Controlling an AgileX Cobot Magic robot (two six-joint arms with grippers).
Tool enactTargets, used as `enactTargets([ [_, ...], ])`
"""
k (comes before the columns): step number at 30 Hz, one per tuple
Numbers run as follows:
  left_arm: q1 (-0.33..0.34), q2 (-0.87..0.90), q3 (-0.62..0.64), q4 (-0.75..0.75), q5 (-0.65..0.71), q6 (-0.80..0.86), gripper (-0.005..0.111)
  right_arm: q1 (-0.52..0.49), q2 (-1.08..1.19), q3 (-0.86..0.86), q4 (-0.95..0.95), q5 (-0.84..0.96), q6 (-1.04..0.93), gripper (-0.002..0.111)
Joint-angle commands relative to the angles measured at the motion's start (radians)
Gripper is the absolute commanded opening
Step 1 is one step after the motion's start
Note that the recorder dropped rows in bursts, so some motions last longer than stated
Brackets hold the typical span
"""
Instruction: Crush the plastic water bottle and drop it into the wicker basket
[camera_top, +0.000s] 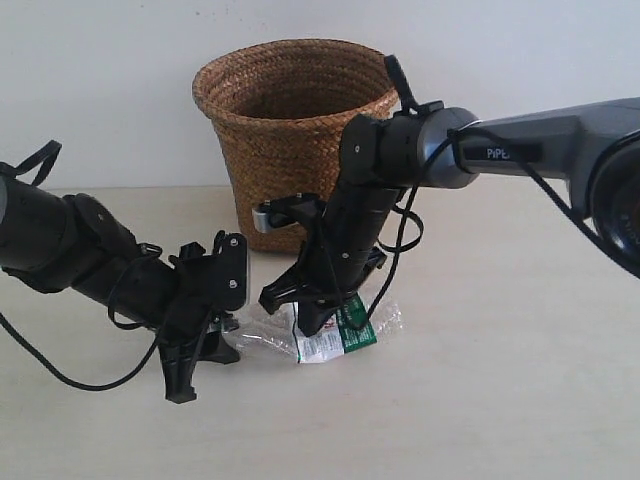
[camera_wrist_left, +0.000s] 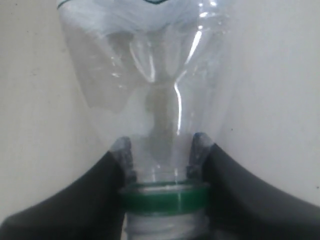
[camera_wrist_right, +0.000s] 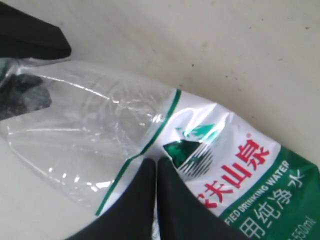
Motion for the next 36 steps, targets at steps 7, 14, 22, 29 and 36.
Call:
enactTargets([
  [7,-0.01,0.004,0.004,0.001,0.015,-0.002,0.004,-0.084,-0.17,0.201,0.044,-0.147,-0.053,0.0],
  [14,-0.01,0.004,0.004,0.001,0.015,-0.002,0.004,-0.236,-0.325,0.463,0.095,-0.373,-0.087,0.0],
  [22,-0.01,0.004,0.004,0.001,0.015,-0.002,0.004,-0.417,-0.477,0.796,0.161,-0.757,-0.096,0.0],
  [29,-0.01,0.004,0.004,0.001,0.015,-0.002,0.004,-0.446,-0.64,1.12,0.2,-1.311,0.01,0.0],
  [36,-0.01,0.004,0.004,0.001,0.015,-0.002,0.004,-0.443,-0.758,1.493,-0.225,-2.007,0.492,0.0],
])
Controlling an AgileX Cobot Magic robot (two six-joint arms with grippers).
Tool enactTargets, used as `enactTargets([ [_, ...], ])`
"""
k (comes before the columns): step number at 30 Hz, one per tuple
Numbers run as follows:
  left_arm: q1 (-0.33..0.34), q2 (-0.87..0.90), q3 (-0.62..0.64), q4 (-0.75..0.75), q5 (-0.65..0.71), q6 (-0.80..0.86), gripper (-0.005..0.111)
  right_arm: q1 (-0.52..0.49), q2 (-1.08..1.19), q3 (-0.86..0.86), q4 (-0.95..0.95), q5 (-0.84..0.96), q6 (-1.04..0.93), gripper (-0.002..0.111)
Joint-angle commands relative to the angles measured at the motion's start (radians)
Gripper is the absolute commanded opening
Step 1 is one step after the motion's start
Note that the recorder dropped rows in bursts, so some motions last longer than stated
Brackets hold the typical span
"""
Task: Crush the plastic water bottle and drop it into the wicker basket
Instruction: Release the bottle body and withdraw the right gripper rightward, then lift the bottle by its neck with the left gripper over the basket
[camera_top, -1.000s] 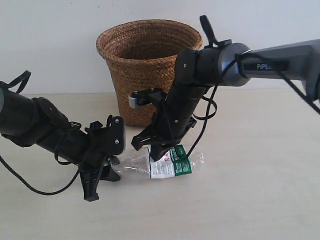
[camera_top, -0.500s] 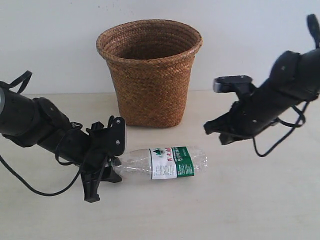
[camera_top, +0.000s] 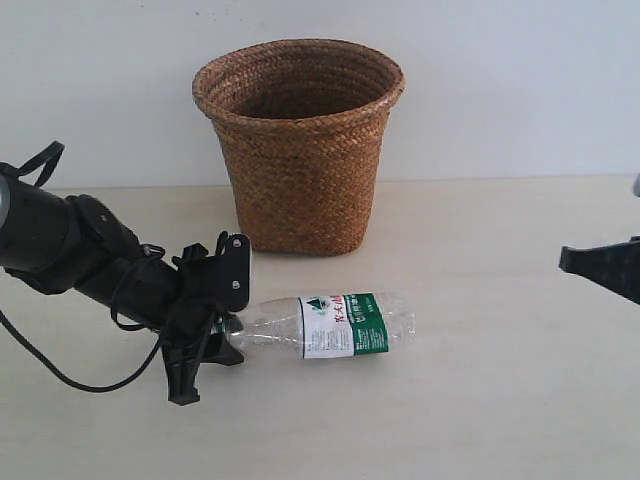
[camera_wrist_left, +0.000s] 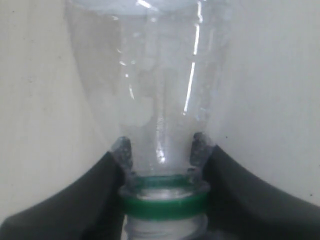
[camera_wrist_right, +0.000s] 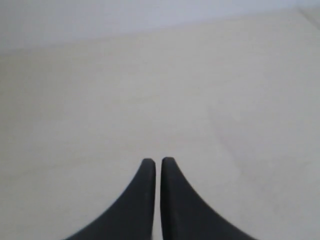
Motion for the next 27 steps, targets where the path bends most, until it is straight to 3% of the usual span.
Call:
enactTargets([
  [1,-0.008,0.004,0.004,0.007,0.014,0.001,0.004,-0.001,-0.059,0.204,-0.23,-0.467,0.235,0.0],
  [2,-0.008,0.004,0.004,0.007,0.014,0.001,0.004,-0.001,-0.077,0.278,-0.231,-0.579,0.252,0.0],
  [7,-0.008,0.004,0.004,0.007,0.009,0.001,0.004,-0.001,-0.201,0.447,-0.178,-0.584,0.198,0.0],
  [13,-0.008,0.004,0.004,0.007,0.009,0.001,0.004,-0.001,-0.537,0.447,-0.24,-0.207,0.154,0.0],
  [19,-0.008,0.004,0.004,0.007,0.009,0.001,0.004,-0.001,-1.033,0.447,-0.307,0.171,0.171,0.0],
  [27,-0.008,0.004,0.004,0.007,0.014,0.001,0.004,-0.001,-1.495,0.447,-0.307,0.516,0.162,0.0],
])
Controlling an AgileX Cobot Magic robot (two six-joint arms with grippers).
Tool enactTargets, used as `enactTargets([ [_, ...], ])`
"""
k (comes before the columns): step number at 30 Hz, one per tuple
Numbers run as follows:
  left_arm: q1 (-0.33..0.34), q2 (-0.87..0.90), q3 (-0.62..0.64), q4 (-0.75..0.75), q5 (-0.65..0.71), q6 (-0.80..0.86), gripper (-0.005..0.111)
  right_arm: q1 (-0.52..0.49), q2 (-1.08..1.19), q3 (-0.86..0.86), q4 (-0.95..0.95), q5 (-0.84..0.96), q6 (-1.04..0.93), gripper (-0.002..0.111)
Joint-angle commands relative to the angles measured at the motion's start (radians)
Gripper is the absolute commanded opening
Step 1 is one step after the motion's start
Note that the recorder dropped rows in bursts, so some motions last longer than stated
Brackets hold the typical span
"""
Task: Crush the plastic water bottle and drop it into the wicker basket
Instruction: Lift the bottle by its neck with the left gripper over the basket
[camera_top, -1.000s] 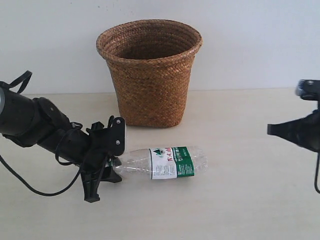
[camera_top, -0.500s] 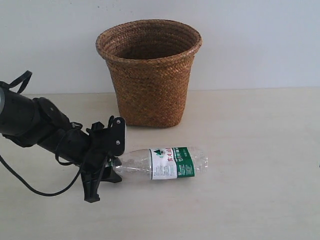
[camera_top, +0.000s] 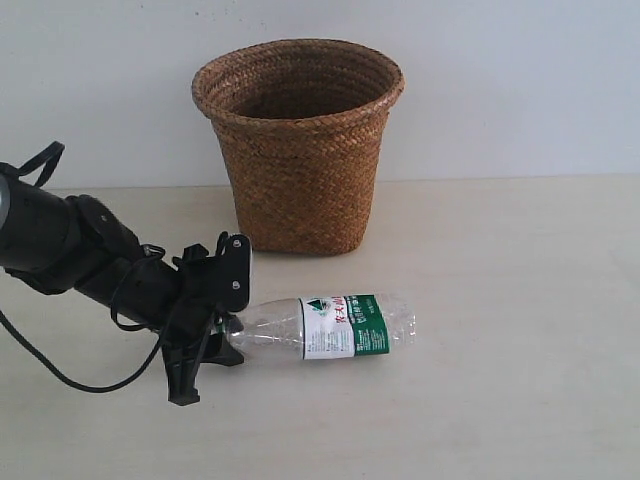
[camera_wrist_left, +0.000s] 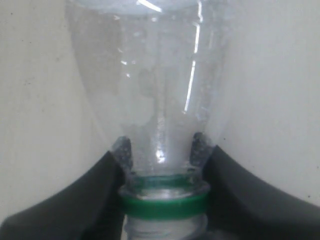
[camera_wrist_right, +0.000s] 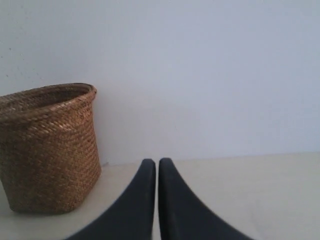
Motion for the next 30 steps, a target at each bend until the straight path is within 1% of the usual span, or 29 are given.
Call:
enactTargets([
  [1,-0.008,0.004,0.004,0.007,0.014,0.001,0.004,-0.001,-0.233,0.005,-0.003,0.216,-0.009,0.0],
  [3,-0.008,0.004,0.004,0.007,0.014,0.001,0.004,-0.001,-0.271,0.005,-0.007,0.28,-0.009,0.0],
  [7,-0.008,-0.001,0.004,0.007,0.013,0.001,0.004,0.003,-0.271,0.005,-0.025,0.301,-0.017,0.0],
  [11,-0.008,-0.001,0.004,0.007,0.017,0.001,0.004,0.001,-0.271,0.005,-0.027,0.355,-0.076,0.0],
  [14,-0.008,-0.001,0.004,0.007,0.019,0.001,0.004,0.001,-0.271,0.005,-0.027,0.36,-0.078,0.0],
  [16,-0.008,-0.003,0.004,0.007,0.022,-0.01,0.004,0.001,-0.271,0.005,-0.025,0.395,-0.078,0.0],
  [18,-0.008,-0.009,0.004,0.007,0.029,-0.015,0.004,0.001,-0.271,0.005,-0.007,0.452,-0.052,0.0],
  [21,-0.008,-0.045,0.004,0.007,0.048,-0.035,0.004,0.001,-0.271,0.005,0.044,0.463,0.051,0.0],
  [24,-0.008,-0.104,0.004,0.007,0.119,-0.067,0.004,0.001,-0.271,0.005,0.044,0.459,0.059,0.0],
  [29,-0.008,-0.232,0.004,0.011,0.336,-0.184,0.004,0.001,-0.271,0.005,0.044,0.459,0.059,0.0],
  [30,-0.008,-0.254,0.004,0.018,0.361,-0.207,0.004,0.001,-0.271,0.005,0.044,0.459,0.059,0.0],
])
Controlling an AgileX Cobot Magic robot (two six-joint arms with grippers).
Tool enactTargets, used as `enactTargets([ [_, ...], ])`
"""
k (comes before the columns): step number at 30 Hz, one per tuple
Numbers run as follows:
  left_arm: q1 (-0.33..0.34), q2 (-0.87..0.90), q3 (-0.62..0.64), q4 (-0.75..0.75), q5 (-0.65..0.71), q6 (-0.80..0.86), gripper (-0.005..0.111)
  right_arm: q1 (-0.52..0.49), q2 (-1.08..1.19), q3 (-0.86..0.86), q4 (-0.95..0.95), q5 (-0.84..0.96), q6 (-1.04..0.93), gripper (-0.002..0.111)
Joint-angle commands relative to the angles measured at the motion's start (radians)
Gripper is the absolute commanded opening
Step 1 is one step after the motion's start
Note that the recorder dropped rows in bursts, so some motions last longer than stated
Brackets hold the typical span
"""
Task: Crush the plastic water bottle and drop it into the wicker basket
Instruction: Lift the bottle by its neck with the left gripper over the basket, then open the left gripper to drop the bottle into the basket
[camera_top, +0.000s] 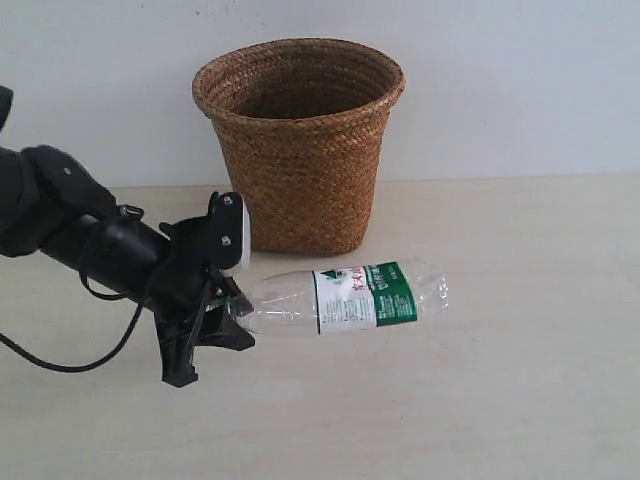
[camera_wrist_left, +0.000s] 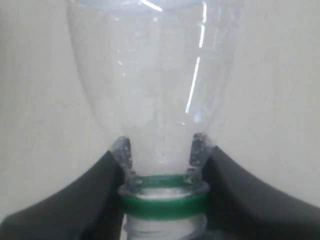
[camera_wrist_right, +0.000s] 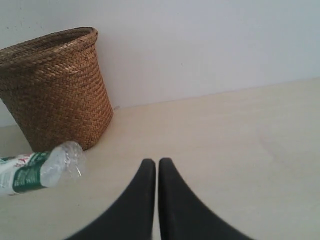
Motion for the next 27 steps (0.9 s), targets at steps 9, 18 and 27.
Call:
enactTargets([
  [9,-0.008,-0.384,0.002,-0.103,0.152,-0.241,0.004,0.001,-0.006,0.0,0.004,0.0,0.005,0.0],
  [18,-0.012,-0.426,-0.102,-0.416,-0.261,-0.359,0.004,0.001,-0.006,0.0,0.004,0.0,0.005,0.0],
  [27,-0.023,-0.201,-0.342,-0.413,-0.417,-0.432,0.091,0.001,-0.006,0.0,0.004,-0.004,0.005,0.0],
])
